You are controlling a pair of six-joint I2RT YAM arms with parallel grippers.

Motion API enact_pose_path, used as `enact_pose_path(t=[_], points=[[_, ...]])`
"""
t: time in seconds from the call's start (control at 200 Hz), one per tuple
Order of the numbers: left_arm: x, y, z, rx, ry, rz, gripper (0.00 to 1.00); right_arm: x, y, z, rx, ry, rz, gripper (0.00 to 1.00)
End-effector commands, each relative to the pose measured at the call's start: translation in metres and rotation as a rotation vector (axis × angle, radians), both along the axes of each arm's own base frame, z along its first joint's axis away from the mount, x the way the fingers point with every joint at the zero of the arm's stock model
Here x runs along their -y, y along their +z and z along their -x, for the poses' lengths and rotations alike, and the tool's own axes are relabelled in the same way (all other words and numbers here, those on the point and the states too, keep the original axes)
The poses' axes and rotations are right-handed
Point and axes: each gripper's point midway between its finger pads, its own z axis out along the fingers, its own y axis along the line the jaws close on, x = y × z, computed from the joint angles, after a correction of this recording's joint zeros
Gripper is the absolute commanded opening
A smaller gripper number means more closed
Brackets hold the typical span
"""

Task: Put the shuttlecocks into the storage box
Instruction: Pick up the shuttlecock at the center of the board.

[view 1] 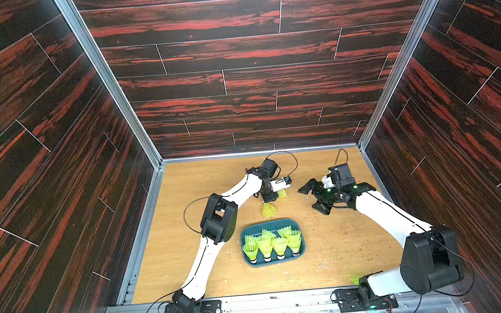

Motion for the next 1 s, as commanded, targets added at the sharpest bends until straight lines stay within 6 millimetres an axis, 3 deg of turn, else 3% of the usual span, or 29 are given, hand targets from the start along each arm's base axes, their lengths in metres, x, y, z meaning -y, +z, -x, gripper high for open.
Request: enact_pose_path(t=[0.0,0.346,0.571,0.767,0.997], points=[[0.006,-0.001,-0.002,-0.001,0.006,0.013,0.47,0.0,-0.006,0.0,-0.01,0.011,-0.012,0.97],[0.017,-0.004,-0.004,-0.019,0.018,0.055,0.44,0.003,-0.018,0.001,-0.033,0.005,-0.018,0.97],[0.018,-0.004,-0.001,-0.039,0.039,0.064,0.23,0.004,-0.018,-0.003,-0.02,0.007,-0.003,0.96],[0.024,0.027,-0.008,-0.017,0.126,0.155,0.17,0.01,-0.018,-0.001,0.011,0.044,0.059,0.95],[0.019,0.086,-0.007,0.036,0.244,0.264,0.15,0.019,0.001,0.004,0.091,0.126,0.167,0.94]])
